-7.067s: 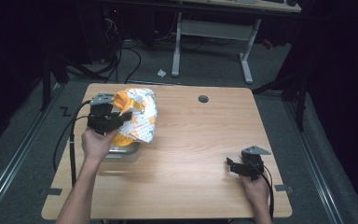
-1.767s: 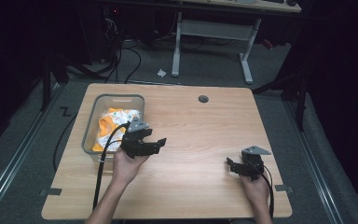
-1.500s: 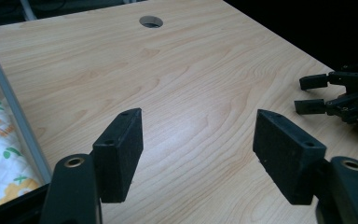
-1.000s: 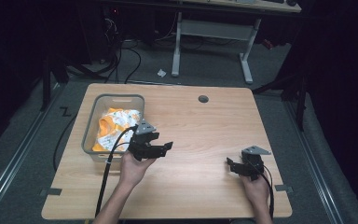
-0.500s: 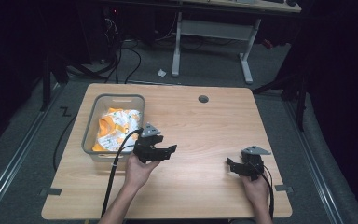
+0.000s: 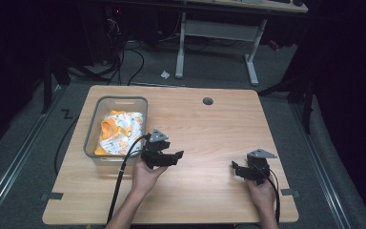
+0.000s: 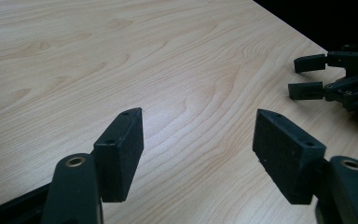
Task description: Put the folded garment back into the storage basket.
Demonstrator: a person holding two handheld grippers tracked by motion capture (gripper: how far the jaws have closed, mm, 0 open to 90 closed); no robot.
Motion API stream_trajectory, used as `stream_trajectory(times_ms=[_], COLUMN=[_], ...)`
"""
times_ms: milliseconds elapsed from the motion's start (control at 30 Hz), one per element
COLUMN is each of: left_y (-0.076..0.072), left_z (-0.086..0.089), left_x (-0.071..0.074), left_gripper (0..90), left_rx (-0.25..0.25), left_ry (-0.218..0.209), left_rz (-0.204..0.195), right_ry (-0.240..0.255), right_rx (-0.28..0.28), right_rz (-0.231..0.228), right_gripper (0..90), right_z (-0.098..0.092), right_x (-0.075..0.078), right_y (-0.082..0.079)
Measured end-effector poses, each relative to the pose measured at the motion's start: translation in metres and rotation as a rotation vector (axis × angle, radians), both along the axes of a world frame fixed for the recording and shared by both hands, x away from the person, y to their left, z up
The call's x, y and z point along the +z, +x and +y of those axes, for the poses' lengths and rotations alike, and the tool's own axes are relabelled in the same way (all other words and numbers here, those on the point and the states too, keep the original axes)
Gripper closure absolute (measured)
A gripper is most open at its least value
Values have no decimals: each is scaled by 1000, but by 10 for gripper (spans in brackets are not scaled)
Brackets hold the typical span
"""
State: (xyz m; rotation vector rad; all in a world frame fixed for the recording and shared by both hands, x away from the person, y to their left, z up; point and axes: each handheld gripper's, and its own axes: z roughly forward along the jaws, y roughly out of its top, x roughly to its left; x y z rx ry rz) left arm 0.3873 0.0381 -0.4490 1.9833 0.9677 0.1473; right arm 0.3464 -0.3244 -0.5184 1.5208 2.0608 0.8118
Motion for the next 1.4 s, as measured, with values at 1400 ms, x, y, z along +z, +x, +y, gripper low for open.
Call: stream_trajectory(times_ms=[1400], left_y=[12], left_z=[-18], left_x=[-51], left_gripper=[347], left_rx=[37], left_ry=[60], left_rz=[83], right_ry=[1], right_rx=[-1], right_rz=[0], right_gripper=[280], right_z=[0], right_x=[0], right_y=[0])
